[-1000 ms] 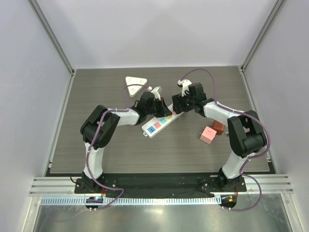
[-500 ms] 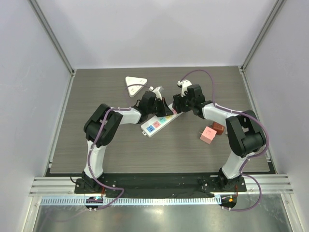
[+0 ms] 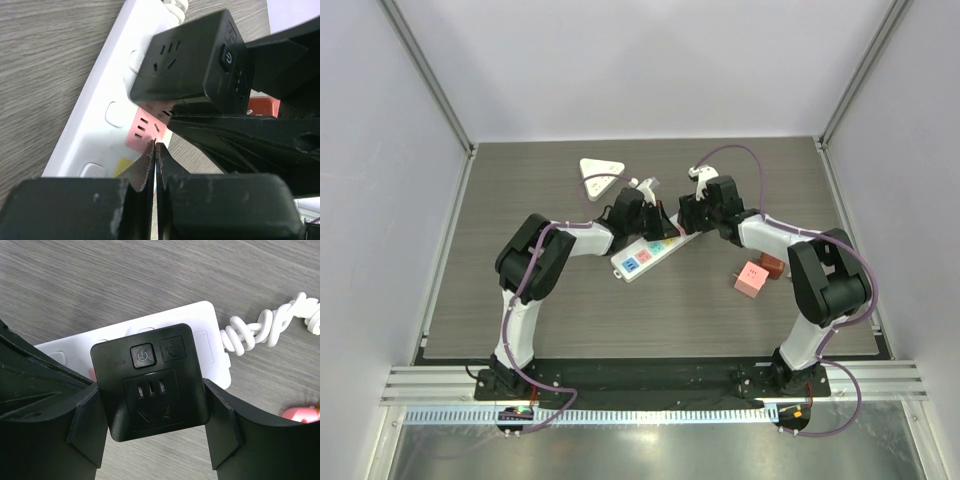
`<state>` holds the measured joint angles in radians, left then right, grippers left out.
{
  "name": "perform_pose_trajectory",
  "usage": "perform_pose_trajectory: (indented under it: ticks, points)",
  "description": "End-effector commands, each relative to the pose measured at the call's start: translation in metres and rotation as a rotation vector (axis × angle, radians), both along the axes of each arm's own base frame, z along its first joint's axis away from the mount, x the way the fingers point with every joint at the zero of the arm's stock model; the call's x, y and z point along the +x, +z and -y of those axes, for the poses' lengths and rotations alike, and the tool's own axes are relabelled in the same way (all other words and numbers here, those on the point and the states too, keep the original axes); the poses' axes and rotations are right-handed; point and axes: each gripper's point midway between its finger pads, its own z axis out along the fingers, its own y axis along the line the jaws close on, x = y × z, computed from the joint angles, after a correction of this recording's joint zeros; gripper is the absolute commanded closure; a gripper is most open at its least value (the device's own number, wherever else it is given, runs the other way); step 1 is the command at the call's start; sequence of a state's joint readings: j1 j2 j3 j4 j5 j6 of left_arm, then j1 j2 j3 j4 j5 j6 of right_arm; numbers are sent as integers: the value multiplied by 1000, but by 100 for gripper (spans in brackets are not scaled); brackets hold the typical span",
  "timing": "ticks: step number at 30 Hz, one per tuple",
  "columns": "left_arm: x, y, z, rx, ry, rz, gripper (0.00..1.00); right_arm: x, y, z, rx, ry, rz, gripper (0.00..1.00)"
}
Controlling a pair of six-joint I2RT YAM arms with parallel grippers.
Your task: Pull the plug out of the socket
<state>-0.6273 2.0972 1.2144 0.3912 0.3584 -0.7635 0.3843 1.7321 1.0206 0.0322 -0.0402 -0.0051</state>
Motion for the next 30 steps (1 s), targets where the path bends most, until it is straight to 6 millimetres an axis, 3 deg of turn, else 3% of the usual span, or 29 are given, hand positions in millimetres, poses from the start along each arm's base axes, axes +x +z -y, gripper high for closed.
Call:
perform_pose_trajectory:
  ticks: [1,9,14,18,30]
  points:
    - [-6,-25,-8,62,20,-55,99,-6,17,0,64,-68,24,99]
    - [-6,-31,-5,56,26,-85,100,-11,17,-7,124,-78,19,99]
    - [-7,-32,-2,81,33,-85,100,-11,28,-17,150,-82,35,99]
    - [-9,-45,-5,123,54,-114,100,-12,35,-27,169,-85,37,99]
    - [-12,-54,-13,160,83,-136,100,-16,54,-37,195,-108,68,99]
